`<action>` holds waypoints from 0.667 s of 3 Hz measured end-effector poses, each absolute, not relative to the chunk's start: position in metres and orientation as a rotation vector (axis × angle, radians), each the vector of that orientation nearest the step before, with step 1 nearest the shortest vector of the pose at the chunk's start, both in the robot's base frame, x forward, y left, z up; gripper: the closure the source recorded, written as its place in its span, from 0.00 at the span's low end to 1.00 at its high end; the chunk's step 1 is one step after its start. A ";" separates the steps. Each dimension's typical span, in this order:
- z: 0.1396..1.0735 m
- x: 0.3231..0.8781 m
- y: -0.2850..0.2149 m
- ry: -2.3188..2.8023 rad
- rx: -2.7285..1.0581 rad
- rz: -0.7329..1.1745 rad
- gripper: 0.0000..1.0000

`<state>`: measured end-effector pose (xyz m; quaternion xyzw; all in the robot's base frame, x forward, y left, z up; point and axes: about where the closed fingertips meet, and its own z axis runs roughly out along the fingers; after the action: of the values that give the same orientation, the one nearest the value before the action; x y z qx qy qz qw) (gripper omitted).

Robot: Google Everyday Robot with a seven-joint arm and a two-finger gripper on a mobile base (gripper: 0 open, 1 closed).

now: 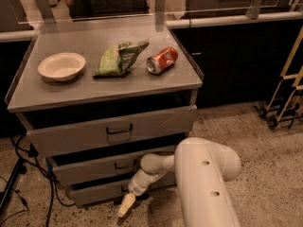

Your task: Open bottom drawer

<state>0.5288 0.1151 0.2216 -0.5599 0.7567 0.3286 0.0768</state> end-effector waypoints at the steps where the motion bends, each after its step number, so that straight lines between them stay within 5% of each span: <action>1: 0.213 0.528 0.116 2.284 -1.704 0.965 0.00; 2: 0.202 0.522 0.118 2.308 -1.731 0.954 0.00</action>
Offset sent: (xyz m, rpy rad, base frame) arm -0.0097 0.0016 -0.0299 -0.0872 0.0228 0.0359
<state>0.5217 0.1178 0.2016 -0.5691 0.7585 0.3135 0.0516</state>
